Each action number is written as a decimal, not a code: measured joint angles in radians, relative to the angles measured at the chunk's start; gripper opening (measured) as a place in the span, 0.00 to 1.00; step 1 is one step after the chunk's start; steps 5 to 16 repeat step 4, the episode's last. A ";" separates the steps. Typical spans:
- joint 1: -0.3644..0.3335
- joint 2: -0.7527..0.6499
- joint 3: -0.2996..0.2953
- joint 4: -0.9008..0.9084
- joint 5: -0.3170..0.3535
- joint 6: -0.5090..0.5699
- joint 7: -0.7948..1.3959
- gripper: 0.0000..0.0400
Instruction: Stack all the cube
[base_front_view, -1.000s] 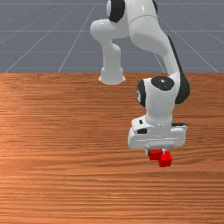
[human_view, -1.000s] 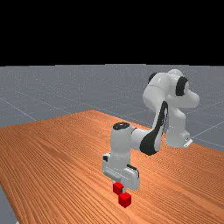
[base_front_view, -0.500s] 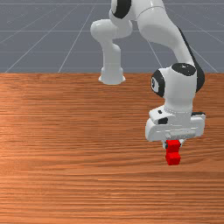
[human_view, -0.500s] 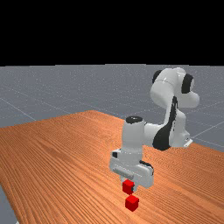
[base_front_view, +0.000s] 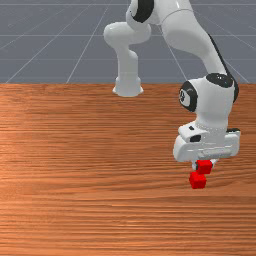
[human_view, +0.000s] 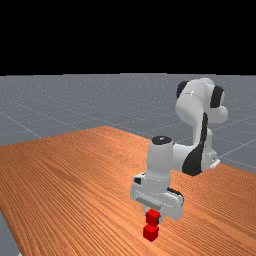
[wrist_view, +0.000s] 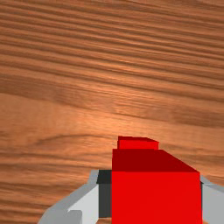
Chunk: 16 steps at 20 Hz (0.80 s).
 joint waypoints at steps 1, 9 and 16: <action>-0.001 0.000 -0.001 0.004 -0.001 0.001 0.000 0.47; 0.001 0.000 -0.007 0.007 -0.008 0.003 -0.003 0.75; 0.001 0.000 -0.007 0.007 -0.008 0.003 -0.003 0.75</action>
